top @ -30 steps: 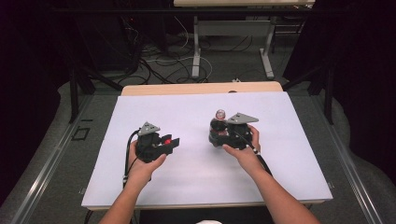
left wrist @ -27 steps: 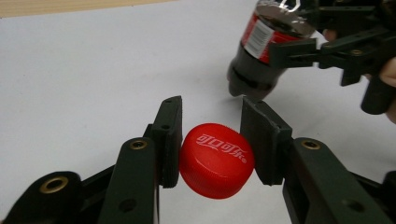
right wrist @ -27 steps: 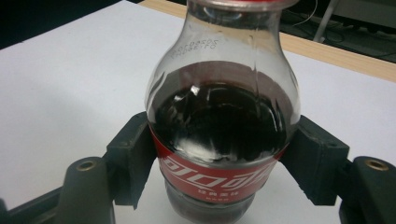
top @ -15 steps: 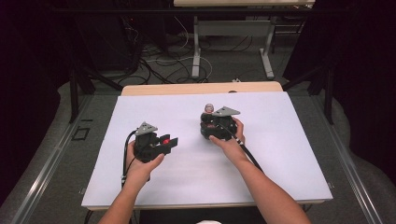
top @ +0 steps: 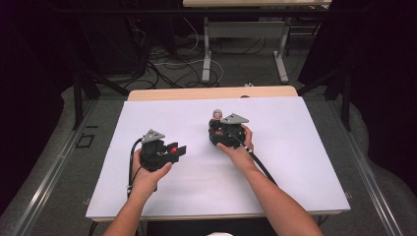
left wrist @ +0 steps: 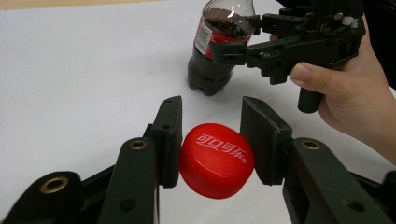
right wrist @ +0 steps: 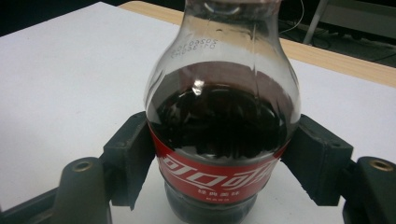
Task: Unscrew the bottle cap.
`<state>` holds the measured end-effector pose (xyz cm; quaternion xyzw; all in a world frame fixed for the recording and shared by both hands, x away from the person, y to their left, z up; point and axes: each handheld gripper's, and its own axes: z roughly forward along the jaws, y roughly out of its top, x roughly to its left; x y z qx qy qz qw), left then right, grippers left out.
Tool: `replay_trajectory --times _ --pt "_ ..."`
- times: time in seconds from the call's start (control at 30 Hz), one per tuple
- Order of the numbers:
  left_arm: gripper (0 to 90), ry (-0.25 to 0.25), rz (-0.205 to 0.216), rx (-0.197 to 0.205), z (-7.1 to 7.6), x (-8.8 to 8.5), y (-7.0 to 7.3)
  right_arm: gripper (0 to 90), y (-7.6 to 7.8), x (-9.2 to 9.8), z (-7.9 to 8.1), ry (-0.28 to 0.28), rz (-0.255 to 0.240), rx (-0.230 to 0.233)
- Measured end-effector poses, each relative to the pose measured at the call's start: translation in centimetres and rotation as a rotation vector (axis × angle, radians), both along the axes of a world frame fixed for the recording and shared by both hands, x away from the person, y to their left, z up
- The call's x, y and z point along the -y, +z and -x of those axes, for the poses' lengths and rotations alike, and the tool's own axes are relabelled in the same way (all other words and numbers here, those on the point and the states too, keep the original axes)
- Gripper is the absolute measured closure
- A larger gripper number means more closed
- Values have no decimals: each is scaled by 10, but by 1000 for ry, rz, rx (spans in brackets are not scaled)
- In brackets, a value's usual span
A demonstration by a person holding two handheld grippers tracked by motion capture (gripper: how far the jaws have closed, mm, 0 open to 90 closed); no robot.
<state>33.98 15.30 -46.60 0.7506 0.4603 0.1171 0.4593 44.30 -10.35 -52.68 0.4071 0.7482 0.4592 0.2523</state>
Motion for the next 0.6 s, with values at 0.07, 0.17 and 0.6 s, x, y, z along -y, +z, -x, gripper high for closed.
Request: replay_trajectory --times 0.07,0.17,0.6 --pt "600 1 -1 -5 0 1 0 279 -1 0 0 -7 -20 -19" --pt "600 1 -2 -5 0 2 -2 249 -2 1 0 -7 -6 -43" --pt "599 -1 -24 -25 -4 9 -13 160 -14 23 13 4 -17 -148"
